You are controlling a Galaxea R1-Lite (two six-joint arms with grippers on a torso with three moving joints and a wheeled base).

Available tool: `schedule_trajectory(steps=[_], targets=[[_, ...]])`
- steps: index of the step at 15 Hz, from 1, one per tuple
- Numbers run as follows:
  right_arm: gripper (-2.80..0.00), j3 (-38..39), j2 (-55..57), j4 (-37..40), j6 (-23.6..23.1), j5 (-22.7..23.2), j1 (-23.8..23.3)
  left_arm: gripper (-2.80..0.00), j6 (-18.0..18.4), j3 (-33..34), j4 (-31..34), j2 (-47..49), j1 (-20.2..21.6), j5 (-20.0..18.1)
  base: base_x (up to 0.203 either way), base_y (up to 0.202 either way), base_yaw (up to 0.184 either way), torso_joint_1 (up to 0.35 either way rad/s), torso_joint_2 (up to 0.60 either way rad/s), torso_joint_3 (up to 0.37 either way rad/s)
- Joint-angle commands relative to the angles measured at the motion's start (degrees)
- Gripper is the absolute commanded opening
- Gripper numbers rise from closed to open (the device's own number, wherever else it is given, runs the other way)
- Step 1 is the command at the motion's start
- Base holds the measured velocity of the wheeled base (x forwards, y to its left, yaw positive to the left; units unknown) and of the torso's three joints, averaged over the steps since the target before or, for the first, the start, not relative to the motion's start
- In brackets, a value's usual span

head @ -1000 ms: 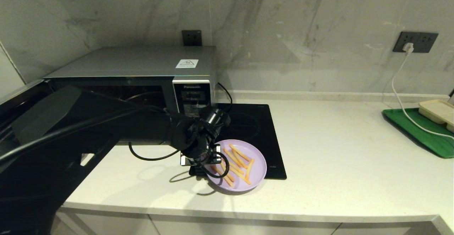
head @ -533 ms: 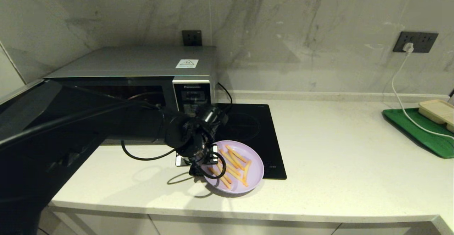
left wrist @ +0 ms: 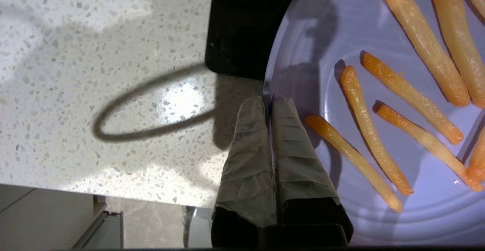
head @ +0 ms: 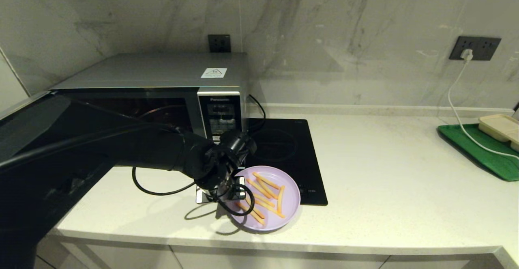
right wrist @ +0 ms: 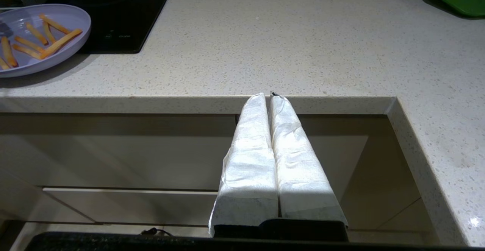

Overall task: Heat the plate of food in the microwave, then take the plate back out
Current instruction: Put the plate in the microwave oven

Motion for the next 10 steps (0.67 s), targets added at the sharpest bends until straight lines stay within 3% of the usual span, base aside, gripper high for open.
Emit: schedule_trajectory(steps=[1,10], targets=[[-2.80,0.0,0.0,0.1,0.0,0.0,0.0,-2.80,-0.4,1.4,0.2,-1.5,0.2,0.1,0.000,0.000,0.000,0.000,0.00,0.000],[-2.80,0.0,0.0,0.1,0.0,0.0,0.1,-2.80,-0.8,7.6,-0.2,-5.3,1.8,-1.7,0.000,0.000,0.000,0.000,0.00,0.000]])
